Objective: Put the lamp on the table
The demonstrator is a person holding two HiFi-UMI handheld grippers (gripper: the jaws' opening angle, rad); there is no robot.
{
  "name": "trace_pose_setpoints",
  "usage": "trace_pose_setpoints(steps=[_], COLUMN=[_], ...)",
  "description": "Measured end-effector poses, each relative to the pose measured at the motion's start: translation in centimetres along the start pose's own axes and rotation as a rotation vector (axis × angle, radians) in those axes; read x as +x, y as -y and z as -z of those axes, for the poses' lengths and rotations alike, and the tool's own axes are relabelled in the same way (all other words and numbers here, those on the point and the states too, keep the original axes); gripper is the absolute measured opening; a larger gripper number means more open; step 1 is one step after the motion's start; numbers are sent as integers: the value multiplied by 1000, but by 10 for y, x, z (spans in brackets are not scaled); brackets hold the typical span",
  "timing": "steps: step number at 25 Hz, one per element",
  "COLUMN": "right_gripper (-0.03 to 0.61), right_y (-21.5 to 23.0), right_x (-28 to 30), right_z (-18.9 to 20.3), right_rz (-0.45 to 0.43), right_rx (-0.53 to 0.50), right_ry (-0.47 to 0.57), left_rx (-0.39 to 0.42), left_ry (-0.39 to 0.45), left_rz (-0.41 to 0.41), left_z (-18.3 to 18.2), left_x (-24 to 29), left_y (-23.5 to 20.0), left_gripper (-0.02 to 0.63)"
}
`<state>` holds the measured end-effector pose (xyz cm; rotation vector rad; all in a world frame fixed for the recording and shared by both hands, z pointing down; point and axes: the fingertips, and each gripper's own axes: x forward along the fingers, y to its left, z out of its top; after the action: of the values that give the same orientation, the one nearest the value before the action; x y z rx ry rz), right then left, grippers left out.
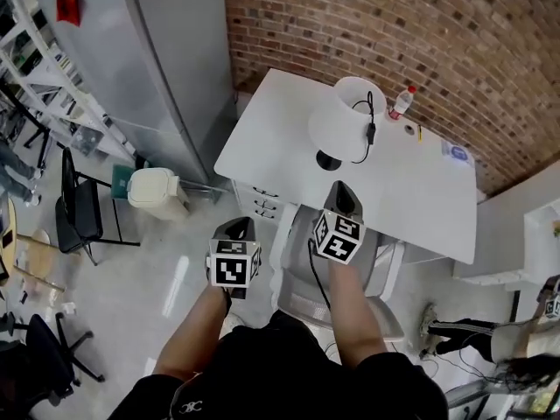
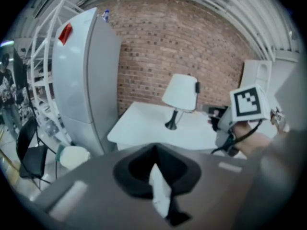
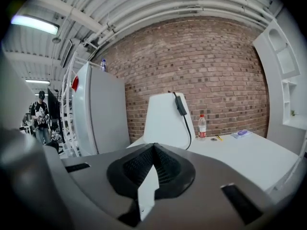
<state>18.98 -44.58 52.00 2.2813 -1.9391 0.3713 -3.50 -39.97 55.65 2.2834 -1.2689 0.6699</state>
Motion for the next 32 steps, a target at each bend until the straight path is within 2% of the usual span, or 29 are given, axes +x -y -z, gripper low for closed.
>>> trace_pose_setpoints(steps=[3, 6, 9, 13, 18, 22, 27, 32], right_gripper=[-2, -2, -2, -2, -2, -2, -2, -2], right_y=[-20, -36, -46, -61, -72, -76, -77, -84], right_x=[-35, -61, -85, -99, -106, -106, -106, -103], right_z=[-29, -50, -54, -51, -48, -46, -43, -39], right_rz=[-12, -32, -41, -68, -94, -130, -148, -170], right_rx=[-14, -24, -34, -58, -88, -63, -68, -71], right_ry=[53, 91, 91, 70, 47, 30, 20, 14], left_rx=[-25, 16, 67, 92, 108, 111, 81, 84], left_ry=[43, 101, 146, 189, 212, 223, 226, 220], left_rz=[83, 121, 132, 156, 164, 166, 170, 152], left_z=[-16, -38, -52, -65, -72, -74, -70, -65], left_x=[-11, -17, -28, -39, -43, -46, -47, -44], left_y=[10, 19, 30, 42, 53, 57, 60, 56], left_gripper=[-3, -3, -3, -3, -3, -3, -3, -3])
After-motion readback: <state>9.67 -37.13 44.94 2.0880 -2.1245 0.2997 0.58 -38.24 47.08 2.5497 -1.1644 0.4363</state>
